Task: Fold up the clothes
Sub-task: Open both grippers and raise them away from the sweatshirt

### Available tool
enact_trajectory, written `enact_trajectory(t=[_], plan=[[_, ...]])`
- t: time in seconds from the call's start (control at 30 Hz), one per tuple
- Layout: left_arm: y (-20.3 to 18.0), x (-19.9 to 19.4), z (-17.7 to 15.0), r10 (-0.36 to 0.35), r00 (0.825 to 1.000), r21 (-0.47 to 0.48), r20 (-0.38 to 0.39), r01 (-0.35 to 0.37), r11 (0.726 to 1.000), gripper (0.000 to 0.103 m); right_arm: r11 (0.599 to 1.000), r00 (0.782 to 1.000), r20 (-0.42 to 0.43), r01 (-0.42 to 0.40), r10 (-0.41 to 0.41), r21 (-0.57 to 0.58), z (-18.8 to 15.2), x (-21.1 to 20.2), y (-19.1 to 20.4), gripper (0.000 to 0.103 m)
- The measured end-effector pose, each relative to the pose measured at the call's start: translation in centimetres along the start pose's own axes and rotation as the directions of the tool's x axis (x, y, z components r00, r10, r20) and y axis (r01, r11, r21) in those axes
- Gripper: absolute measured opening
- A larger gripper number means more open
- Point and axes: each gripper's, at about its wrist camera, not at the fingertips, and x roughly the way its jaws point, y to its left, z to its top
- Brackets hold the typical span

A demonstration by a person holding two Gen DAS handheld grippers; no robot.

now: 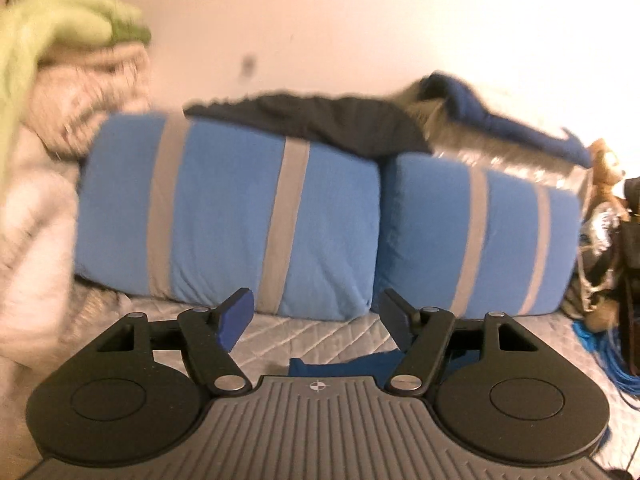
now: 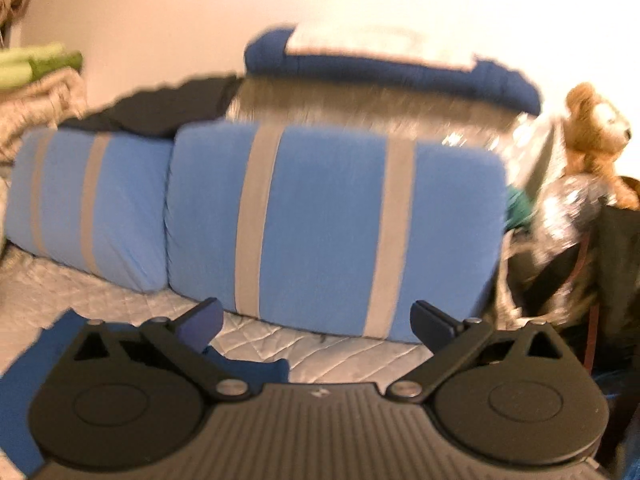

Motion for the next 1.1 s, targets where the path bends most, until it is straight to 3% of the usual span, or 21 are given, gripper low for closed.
enact_trajectory(t=[0.13, 0.27, 0.47, 0.67, 0.8, 0.97, 1.1], plan=[[0.5, -7.2, 2.1, -0.01, 0.999, 0.046, 0.049, 0.008, 0.999, 0.072, 0.999, 0.998, 0.055, 0.001, -0.003, 0.043, 2.1, -7.6, -4.1, 0.103], [0.8, -12.4, 3.6, -0.037, 0.998, 0.027, 0.059, 0.035, 0.999, 0.079, 0.998, 0.994, 0.107, 0.029, -0.036, 0.063, 3.5, -14.6, -7.9, 0.103], [0.7, -15.6, 2.3, -0.037, 0.998, -0.005, 0.042, 0.037, 0.999, 0.08, 0.999, 0.992, 0.115, 0.044, -0.047, 0.028, 3.6, -20.7, -10.4, 0.103], [0.2, -14.9, -1.2, -0.05, 0.999, -0.018, 0.01, 0.05, 0.999, 0.08, 1.0, 1.0, 0.023, 0.012, -0.012, 0.002, -0.2, -19.5, -9.6, 0.103], [0.1, -13.2, -4.6, -0.078, 0.997, -0.043, -0.021, 0.077, 0.996, 0.08, 0.997, 0.997, -0.055, -0.057, 0.06, 0.05, -4.8, -16.0, -8.8, 0.103], [-0.1, -9.3, -9.4, -0.089, 0.994, -0.104, -0.067, 0.082, 0.991, 0.08, 0.972, 0.973, -0.183, -0.099, 0.139, 0.212, -11.7, -9.7, -7.8, 0.103], [-1.3, -6.5, -12.4, -0.092, 0.991, -0.078, -0.098, 0.085, 0.993, 0.08, 0.952, 0.947, -0.261, -0.109, 0.187, 0.287, -16.3, -4.9, -6.3, 0.103]])
